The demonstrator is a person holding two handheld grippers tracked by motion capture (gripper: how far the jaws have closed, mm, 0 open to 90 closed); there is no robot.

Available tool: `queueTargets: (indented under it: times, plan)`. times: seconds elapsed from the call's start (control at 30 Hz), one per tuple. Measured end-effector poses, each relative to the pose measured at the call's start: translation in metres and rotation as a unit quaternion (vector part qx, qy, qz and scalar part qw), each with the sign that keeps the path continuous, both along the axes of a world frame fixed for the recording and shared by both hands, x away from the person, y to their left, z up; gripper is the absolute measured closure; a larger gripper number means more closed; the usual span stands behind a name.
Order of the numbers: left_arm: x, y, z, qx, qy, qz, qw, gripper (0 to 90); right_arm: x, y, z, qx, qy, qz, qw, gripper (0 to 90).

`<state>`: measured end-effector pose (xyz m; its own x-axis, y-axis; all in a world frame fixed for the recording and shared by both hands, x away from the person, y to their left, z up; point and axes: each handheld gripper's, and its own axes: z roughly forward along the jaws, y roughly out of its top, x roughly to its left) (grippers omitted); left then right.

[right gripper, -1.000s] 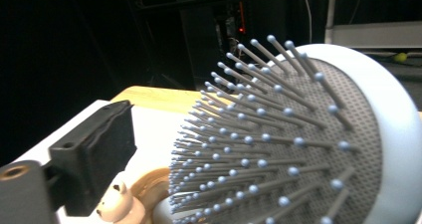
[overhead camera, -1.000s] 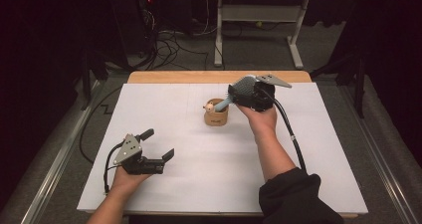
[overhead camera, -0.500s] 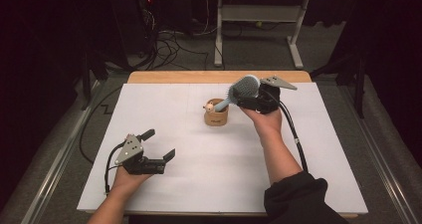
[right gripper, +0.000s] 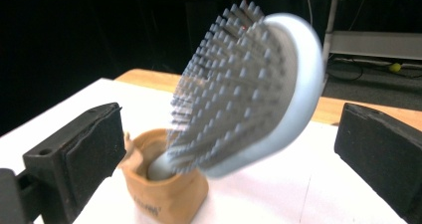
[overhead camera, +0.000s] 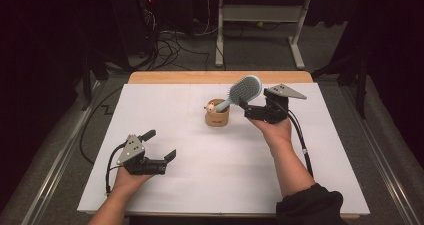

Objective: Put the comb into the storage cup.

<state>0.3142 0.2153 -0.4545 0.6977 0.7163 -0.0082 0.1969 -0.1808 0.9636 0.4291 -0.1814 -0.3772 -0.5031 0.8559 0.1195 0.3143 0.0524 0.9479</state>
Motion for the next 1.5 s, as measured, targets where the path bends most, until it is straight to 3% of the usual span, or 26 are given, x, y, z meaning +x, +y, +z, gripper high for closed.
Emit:
queueTargets:
  times: [0.2, 0.63, 1.03, 1.5]
  plan:
    - [0.0, -0.001, 0.0, -0.003, -0.001, -0.003, 1.0, 0.8, -0.012, -0.001, -0.016, -0.027, 0.008, 0.005, 0.9996, 0.4]
    - [0.002, -0.002, -0.002, -0.001, 0.004, -0.003, 1.0, 0.8, -0.034, -0.008, -0.055, -0.042, 0.028, 0.013, 0.9986, 0.5]
    - [0.0, -0.002, -0.001, 0.002, 0.003, -0.004, 1.0, 0.8, -0.074, -0.027, -0.07, -0.045, 0.016, 0.022, 0.9986, 0.5]
    - [-0.001, 0.0, 0.0, 0.002, 0.01, -0.002, 0.9999, 0.8, -0.123, -0.07, -0.074, -0.033, -0.019, 0.006, 0.9993, 0.5]
